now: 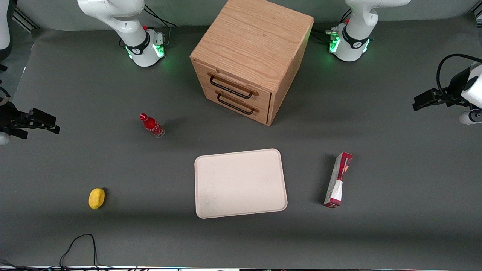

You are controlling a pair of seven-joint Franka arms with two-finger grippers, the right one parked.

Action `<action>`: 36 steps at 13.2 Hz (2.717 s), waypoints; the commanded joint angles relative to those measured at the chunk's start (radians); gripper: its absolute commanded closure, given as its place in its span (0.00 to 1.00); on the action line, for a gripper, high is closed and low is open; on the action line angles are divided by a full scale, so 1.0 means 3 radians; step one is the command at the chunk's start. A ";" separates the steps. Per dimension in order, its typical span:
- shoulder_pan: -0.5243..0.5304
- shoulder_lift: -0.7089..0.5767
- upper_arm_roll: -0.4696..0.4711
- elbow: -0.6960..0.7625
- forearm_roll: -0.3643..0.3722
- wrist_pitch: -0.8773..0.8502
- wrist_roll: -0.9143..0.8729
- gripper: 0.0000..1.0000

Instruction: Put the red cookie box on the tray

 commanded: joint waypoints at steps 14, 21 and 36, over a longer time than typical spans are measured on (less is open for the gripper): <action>-0.0003 -0.0085 0.0004 -0.0046 0.0307 -0.0161 -0.0052 0.00; -0.0131 0.0179 -0.0159 0.0081 0.0352 0.0079 -0.0118 0.00; -0.0274 0.1883 -0.0733 0.1049 0.0343 0.0824 -0.0068 0.00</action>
